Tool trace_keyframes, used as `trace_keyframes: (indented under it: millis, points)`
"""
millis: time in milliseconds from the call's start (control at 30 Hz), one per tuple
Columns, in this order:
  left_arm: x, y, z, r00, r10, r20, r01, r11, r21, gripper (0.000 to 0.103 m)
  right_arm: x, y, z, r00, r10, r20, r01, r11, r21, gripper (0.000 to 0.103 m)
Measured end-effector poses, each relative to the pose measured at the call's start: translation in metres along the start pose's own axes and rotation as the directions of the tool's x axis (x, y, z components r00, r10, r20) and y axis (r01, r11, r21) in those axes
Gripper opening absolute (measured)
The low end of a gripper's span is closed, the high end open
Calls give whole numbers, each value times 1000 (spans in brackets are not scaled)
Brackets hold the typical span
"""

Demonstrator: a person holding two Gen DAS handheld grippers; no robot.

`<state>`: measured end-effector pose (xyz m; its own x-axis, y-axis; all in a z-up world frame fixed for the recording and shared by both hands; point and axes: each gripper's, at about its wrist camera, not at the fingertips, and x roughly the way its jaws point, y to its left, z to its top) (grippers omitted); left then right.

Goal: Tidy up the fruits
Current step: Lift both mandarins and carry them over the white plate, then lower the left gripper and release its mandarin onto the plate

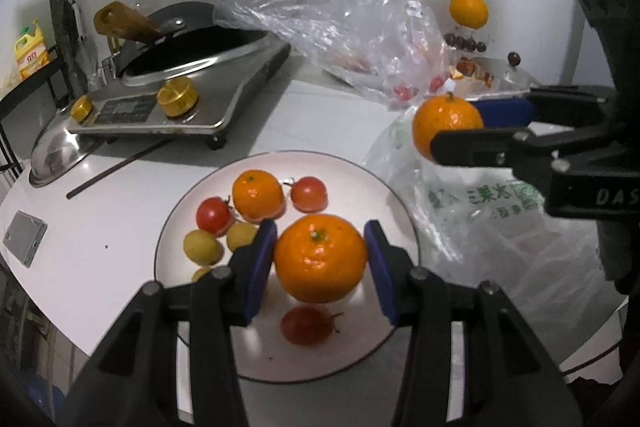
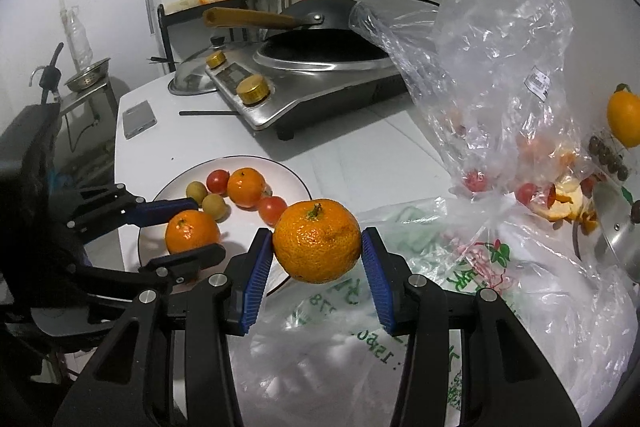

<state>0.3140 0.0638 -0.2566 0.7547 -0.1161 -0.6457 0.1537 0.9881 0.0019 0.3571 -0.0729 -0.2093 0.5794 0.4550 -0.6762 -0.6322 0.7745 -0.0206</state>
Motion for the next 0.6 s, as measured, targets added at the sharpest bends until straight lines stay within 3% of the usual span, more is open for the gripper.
trace_keyframes:
  millis: [600]
  points:
    - [23, 2, -8, 998, 33, -58, -32, 999, 28, 47, 13, 4, 5, 1000, 11, -7, -11, 1000, -9, 48]
